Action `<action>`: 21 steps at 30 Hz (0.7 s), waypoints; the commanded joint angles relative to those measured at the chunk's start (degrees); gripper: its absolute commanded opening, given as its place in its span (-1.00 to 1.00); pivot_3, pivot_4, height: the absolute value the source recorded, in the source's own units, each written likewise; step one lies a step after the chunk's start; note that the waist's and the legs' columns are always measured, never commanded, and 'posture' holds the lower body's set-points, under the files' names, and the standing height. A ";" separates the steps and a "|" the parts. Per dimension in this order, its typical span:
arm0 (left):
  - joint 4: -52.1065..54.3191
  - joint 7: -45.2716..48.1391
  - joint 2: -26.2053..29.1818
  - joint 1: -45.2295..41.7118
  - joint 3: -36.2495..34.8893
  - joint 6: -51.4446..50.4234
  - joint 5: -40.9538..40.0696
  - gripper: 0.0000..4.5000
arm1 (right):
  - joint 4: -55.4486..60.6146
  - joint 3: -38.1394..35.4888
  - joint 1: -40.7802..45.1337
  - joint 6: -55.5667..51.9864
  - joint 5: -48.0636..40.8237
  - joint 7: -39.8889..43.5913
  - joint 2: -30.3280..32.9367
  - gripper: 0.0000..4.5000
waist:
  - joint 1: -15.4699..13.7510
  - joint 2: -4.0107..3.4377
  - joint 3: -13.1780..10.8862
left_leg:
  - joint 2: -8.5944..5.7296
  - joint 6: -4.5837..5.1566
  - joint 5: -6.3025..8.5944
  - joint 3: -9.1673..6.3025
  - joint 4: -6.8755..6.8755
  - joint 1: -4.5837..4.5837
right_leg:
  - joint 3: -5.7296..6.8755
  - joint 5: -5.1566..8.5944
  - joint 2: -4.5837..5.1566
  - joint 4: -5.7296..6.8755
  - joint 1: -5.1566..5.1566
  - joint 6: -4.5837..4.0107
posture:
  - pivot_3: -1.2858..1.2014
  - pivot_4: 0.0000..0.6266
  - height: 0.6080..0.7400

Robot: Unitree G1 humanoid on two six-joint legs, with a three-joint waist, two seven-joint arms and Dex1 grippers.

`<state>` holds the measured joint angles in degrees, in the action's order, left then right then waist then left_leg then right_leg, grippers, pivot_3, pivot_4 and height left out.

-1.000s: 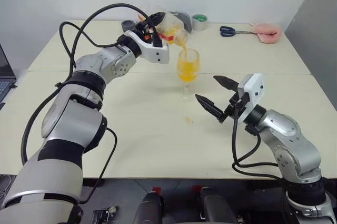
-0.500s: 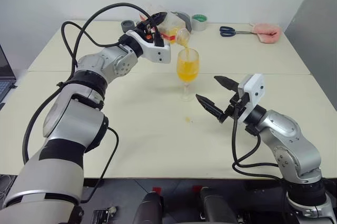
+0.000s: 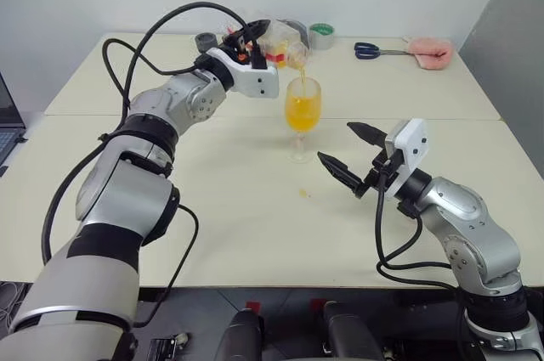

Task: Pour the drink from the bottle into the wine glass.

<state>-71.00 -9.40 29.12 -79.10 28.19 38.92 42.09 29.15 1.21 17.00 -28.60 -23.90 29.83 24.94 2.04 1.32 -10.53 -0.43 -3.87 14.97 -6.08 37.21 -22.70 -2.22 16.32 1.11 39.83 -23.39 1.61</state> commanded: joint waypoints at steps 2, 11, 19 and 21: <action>1.68 4.94 -1.14 -0.02 -4.47 0.10 -6.12 -0.24 | 2.06 -1.62 1.48 0.64 -0.43 -0.39 0.28 1.00 | 0.00 0.00 0.00 | 0.00 -0.01 0.00 0.00 0.01 0.00 | 0.00 0.00 0.00 0.00 0.00 0.00 | 0.03 -0.52 1.00; 9.00 24.81 -5.23 7.59 -20.42 -9.54 -28.84 -0.24 | 3.32 -0.51 2.97 0.76 -1.15 0.04 -0.66 1.00 | 0.61 -0.01 0.00 | 0.02 -0.10 -0.06 -0.02 0.07 0.00 | 0.00 0.00 0.00 0.07 0.00 -0.01 | 0.03 -0.52 1.00; 34.48 32.62 -0.22 27.43 -34.26 -38.37 -44.83 -0.24 | 3.84 5.23 6.11 -3.03 -0.86 1.12 -0.80 1.00 | 3.04 -0.04 0.02 | 0.13 -0.11 -0.07 -0.07 0.07 0.14 | -0.06 0.01 -0.07 0.26 -0.02 -0.03 | 0.03 -0.52 1.00; 40.67 33.35 0.31 33.05 -37.76 -45.14 -48.91 -0.24 | 2.27 6.92 8.22 -5.76 -1.19 0.93 -1.66 1.00 | 3.12 -0.04 0.04 | 0.14 -0.10 -0.07 -0.08 0.15 0.14 | -0.08 0.01 -0.06 0.29 -0.02 -0.03 | 0.03 -0.52 1.00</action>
<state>-36.94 23.30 28.37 -47.67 -6.21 -1.10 -2.74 30.92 7.11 23.28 -32.58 -24.09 30.68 23.73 5.16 1.28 -10.49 -0.30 -3.97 14.90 -6.18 37.40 -22.59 -2.28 16.33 1.06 40.14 -23.41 1.58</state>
